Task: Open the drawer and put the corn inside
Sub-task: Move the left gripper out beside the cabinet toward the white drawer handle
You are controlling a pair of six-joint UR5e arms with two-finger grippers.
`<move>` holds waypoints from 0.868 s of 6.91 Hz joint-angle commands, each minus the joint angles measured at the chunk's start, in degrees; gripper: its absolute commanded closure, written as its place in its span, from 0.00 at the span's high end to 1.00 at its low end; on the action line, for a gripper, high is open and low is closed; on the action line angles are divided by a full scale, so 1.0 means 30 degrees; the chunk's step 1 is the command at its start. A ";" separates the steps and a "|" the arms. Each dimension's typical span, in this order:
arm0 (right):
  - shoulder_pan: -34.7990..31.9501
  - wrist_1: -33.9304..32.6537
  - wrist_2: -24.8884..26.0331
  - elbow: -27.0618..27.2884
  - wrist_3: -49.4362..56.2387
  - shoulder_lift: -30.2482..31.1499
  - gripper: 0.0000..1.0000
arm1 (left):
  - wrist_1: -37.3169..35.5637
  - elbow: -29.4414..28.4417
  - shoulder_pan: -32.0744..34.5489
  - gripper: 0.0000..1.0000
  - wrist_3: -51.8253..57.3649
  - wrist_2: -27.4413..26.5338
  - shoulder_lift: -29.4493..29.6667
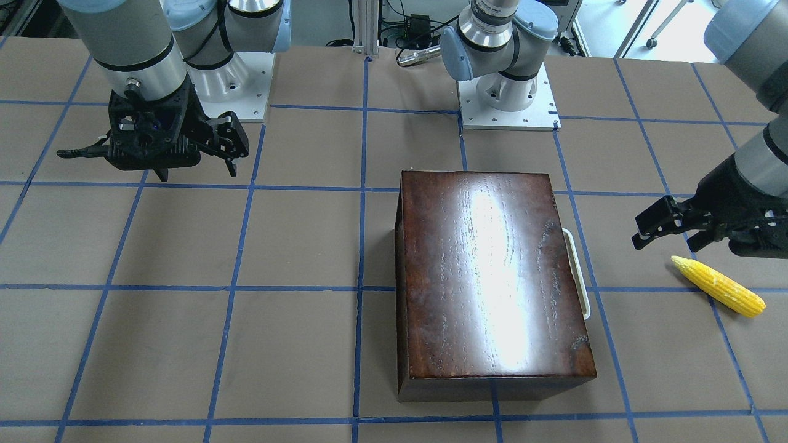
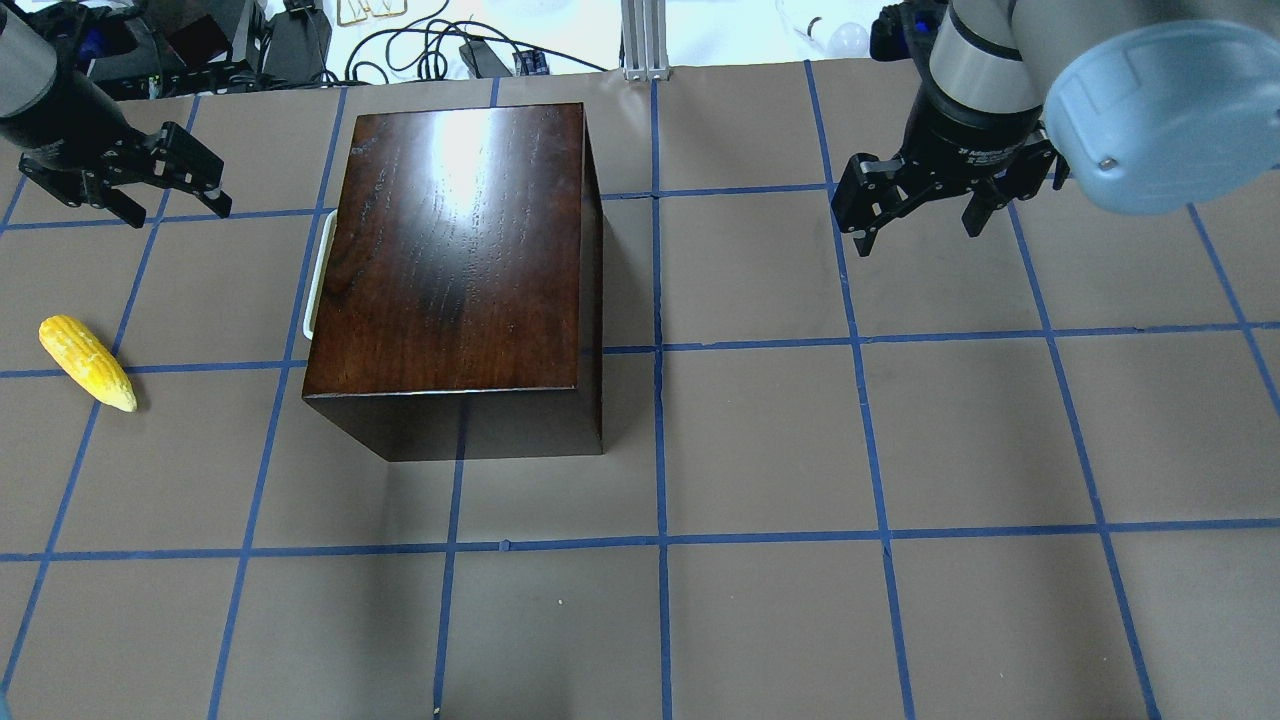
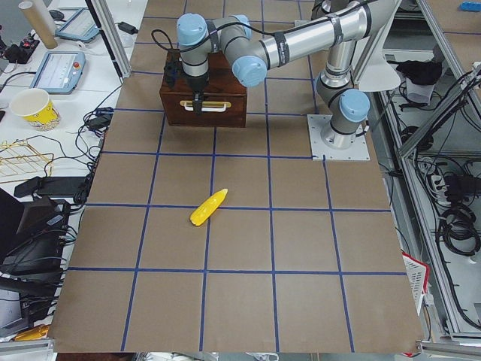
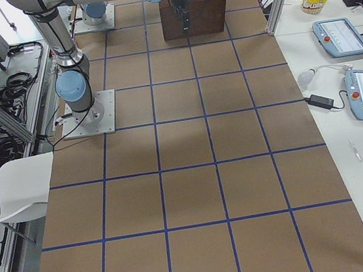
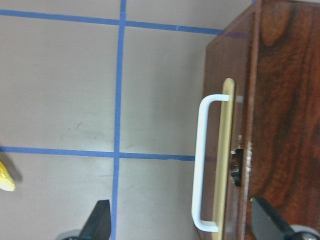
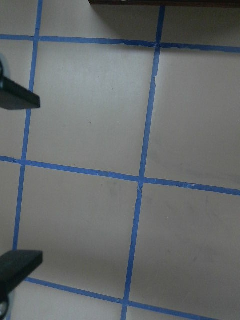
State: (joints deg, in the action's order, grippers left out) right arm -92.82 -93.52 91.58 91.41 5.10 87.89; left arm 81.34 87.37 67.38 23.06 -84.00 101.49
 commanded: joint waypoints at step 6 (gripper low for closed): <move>-0.0025 0.0000 0.0000 -0.0001 0.0000 0.0000 1.00 | -0.1039 0.1636 -0.0370 1.00 0.0984 0.2624 0.1763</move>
State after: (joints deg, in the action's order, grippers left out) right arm -92.77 -93.51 91.58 91.41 5.10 87.89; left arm 78.30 91.05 66.27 26.25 -77.52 106.51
